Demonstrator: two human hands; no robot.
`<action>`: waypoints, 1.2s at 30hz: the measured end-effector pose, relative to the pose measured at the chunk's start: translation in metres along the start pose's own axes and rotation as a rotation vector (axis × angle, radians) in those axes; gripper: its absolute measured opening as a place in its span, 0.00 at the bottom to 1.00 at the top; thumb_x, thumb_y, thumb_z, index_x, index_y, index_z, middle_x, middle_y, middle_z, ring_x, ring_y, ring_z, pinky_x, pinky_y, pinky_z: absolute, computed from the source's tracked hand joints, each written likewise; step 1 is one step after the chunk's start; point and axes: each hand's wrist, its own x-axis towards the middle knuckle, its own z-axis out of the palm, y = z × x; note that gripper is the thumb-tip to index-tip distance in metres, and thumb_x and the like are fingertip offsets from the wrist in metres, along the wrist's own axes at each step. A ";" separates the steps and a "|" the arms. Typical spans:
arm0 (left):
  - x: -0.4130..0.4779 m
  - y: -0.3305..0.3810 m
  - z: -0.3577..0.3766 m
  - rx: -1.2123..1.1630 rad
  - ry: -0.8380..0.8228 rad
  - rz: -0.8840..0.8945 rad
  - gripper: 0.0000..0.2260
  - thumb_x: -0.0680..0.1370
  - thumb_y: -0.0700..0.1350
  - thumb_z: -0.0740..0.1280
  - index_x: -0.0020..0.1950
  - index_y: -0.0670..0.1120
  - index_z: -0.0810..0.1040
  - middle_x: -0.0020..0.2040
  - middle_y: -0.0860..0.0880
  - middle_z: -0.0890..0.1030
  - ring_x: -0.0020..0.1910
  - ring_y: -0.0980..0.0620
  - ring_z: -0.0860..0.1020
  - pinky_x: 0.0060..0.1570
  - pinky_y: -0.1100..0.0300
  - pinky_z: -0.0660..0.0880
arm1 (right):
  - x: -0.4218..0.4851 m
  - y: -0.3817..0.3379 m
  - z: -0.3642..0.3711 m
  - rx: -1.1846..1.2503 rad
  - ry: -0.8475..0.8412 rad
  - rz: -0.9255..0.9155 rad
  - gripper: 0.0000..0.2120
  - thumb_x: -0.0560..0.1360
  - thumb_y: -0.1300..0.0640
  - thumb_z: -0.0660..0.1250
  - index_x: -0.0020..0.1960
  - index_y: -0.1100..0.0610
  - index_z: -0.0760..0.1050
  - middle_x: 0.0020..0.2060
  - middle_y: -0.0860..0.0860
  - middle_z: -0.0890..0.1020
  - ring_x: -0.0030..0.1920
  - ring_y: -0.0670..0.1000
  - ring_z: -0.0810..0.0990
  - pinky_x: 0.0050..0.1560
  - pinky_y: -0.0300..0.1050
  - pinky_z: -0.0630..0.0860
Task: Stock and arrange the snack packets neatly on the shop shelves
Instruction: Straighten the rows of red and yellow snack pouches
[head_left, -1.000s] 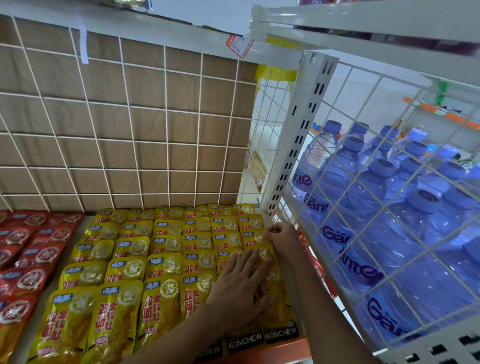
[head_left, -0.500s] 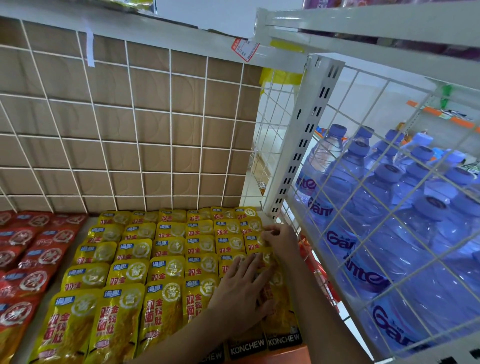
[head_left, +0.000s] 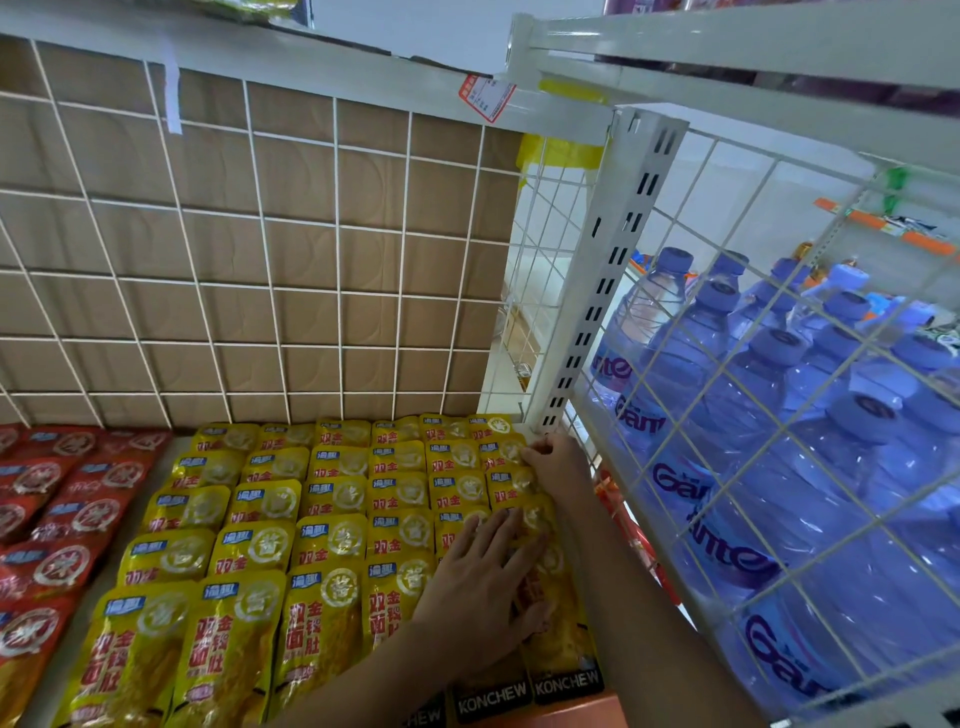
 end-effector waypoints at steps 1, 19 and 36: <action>0.000 0.000 0.000 -0.004 -0.012 -0.003 0.29 0.78 0.63 0.42 0.67 0.54 0.74 0.65 0.48 0.76 0.65 0.50 0.73 0.68 0.50 0.65 | -0.001 0.000 0.000 -0.005 0.004 -0.001 0.10 0.73 0.57 0.68 0.51 0.61 0.78 0.51 0.56 0.82 0.51 0.54 0.79 0.50 0.44 0.72; 0.001 0.002 -0.006 0.013 -0.049 0.026 0.28 0.71 0.65 0.56 0.66 0.54 0.75 0.65 0.48 0.76 0.64 0.51 0.74 0.60 0.47 0.71 | -0.018 0.007 0.001 0.110 0.071 -0.046 0.08 0.73 0.56 0.69 0.49 0.59 0.77 0.40 0.50 0.80 0.42 0.50 0.79 0.42 0.41 0.71; 0.038 -0.004 -0.032 -0.094 -0.267 -0.056 0.33 0.77 0.66 0.43 0.78 0.49 0.46 0.78 0.46 0.44 0.76 0.49 0.42 0.72 0.52 0.38 | -0.006 0.006 -0.002 0.006 0.011 0.013 0.12 0.75 0.53 0.66 0.53 0.61 0.79 0.49 0.55 0.82 0.50 0.53 0.79 0.45 0.41 0.71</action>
